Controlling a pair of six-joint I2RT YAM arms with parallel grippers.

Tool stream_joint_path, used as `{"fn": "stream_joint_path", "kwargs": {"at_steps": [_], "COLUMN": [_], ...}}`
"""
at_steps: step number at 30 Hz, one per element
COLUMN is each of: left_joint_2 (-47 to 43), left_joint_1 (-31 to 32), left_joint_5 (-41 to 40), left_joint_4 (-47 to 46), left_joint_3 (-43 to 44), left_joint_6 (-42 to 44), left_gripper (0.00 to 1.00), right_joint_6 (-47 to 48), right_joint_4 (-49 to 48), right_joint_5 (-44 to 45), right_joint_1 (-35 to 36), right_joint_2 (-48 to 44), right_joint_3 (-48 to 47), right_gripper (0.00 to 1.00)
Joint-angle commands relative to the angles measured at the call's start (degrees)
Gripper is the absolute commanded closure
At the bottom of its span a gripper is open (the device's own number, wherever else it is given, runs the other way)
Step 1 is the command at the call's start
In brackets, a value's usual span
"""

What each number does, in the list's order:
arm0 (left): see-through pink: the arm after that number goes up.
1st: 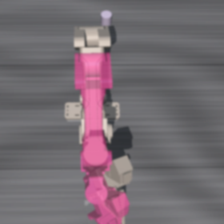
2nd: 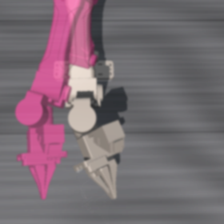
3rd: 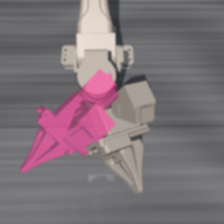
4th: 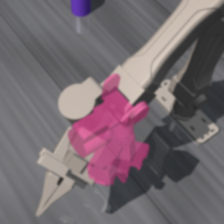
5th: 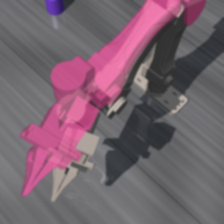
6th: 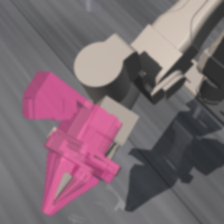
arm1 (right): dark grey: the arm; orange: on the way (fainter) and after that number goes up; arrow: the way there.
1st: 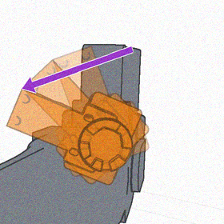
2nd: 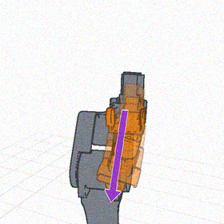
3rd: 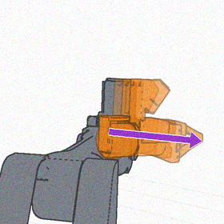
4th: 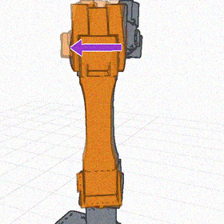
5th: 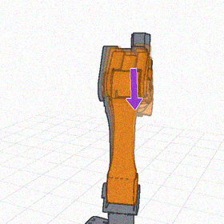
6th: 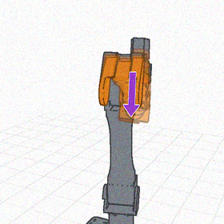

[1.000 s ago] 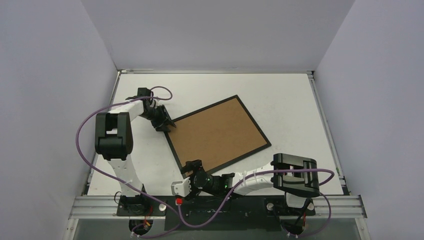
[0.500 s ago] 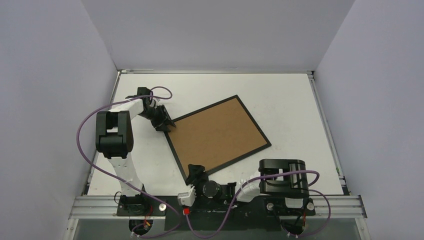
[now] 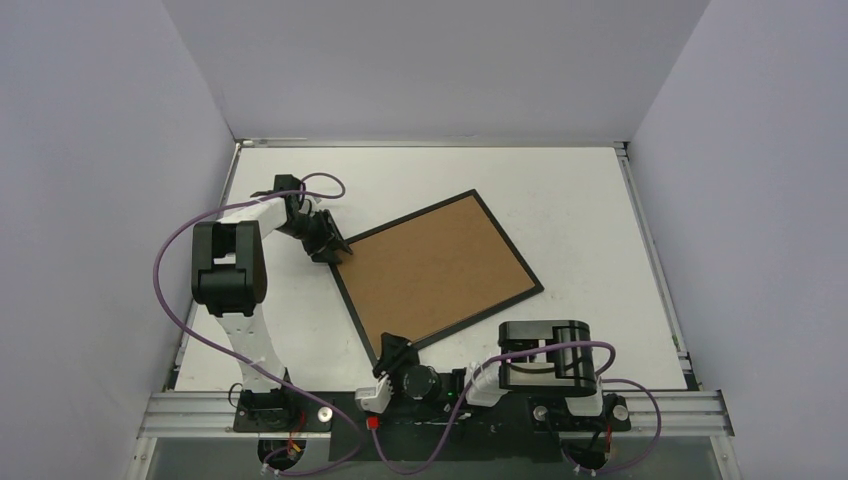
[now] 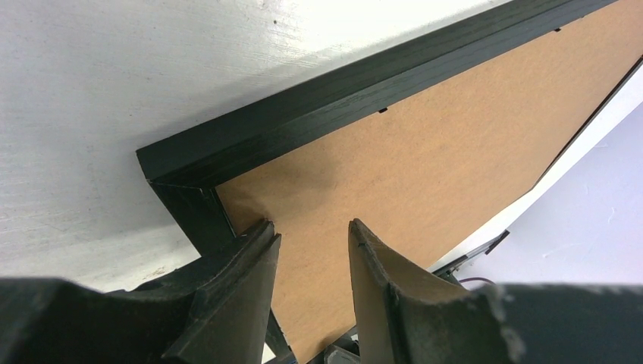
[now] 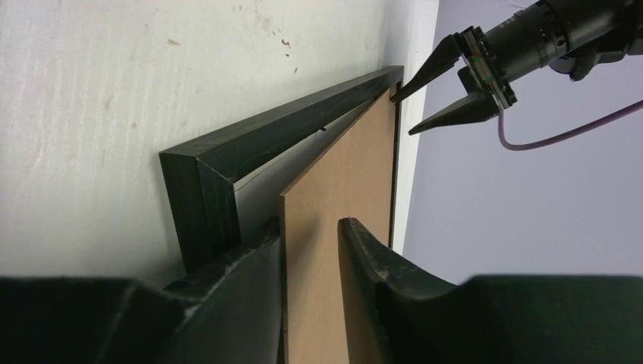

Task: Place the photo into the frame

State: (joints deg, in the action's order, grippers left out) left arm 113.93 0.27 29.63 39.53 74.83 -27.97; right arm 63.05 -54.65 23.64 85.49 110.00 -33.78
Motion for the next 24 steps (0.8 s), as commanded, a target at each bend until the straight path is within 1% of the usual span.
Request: {"fn": "stream_joint_path", "kwargs": {"at_steps": [1, 5, 10, 12, 19, 24], "left_joint_2": [5.8, 2.7, -2.7, -5.4, -13.9, -18.8], "left_joint_1": [1.7, 1.5, 1.5, 1.3, 1.0, 1.3], "left_joint_5": [-6.1, -5.3, -4.9, -5.4, -9.4, -9.9], "left_joint_4": [1.8, 2.9, 5.0, 5.8, 7.0, 3.7], "left_joint_3": [-4.1, -2.4, 0.8, 1.6, 2.0, -2.9], "left_joint_6": [3.3, 3.0, 2.1, 1.8, -1.2, -5.1], "left_gripper": [0.61, 0.56, 0.42, 0.38, 0.31, 0.29], "right_joint_6": [0.4, 0.0, -1.0, -1.5, -1.7, -3.1], "right_joint_4": [-2.8, -3.6, -5.7, -7.2, -9.1, -9.3], "right_joint_5": [3.7, 4.6, 6.0, 6.8, 7.9, 7.2], "right_joint_1": [-1.0, -1.0, -0.9, -0.9, -2.0, -3.2], "right_joint_2": [1.5, 1.2, 0.2, -0.4, -3.6, -6.1], "right_joint_3": [-1.5, -1.5, -1.4, -1.4, -1.1, -0.5], "right_gripper": [0.75, 1.00, 1.00, 1.00, 1.00, 1.00]}}
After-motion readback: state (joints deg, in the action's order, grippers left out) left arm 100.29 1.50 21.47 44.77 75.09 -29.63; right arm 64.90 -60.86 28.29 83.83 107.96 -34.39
